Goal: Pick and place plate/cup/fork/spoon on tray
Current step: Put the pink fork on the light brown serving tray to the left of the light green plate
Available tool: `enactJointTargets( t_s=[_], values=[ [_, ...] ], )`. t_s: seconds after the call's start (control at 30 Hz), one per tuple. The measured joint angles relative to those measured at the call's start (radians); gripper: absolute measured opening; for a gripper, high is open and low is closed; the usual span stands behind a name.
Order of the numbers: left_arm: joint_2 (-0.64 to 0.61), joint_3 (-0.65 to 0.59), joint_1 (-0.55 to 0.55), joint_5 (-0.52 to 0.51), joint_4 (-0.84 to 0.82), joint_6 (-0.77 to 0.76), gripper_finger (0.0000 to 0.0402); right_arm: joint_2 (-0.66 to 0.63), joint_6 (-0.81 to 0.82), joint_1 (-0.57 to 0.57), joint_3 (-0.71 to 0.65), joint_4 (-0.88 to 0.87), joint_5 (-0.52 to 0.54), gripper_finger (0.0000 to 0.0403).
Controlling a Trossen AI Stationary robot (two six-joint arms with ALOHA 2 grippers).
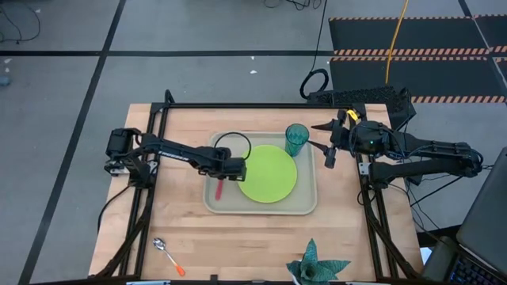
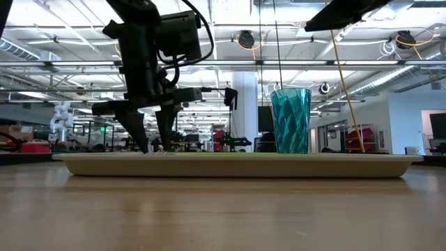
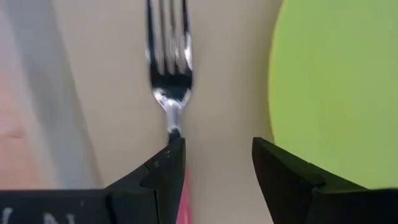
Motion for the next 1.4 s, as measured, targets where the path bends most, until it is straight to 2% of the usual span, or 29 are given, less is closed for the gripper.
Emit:
enactJointTargets(
  t_s=[0.33,0.67,0.73,1.4],
  values=[
    [0.0,0.0,0.0,-0.056,-0.002,0.046,0.0186,0.003,-0.001,0.0,-0.012,0.008,0.0,0.0219],
    [0.054,-0.002,0.0,-0.025,-0.087,-0.011,0.0186,0.004,0.0,0.0,-0.012,0.015,0.0,0.0219],
    [0.061,0.002,0.0,-0.026,-0.064,-0.013,0.0186,0.004,0.0,0.0,-0.012,0.015,0.0,0.0219],
    [0.059,0.0,0.0,-0.025,-0.112,-0.063,0.0186,0.005,0.0,0.0,-0.013,0.015,0.0,0.0219]
  ],
)
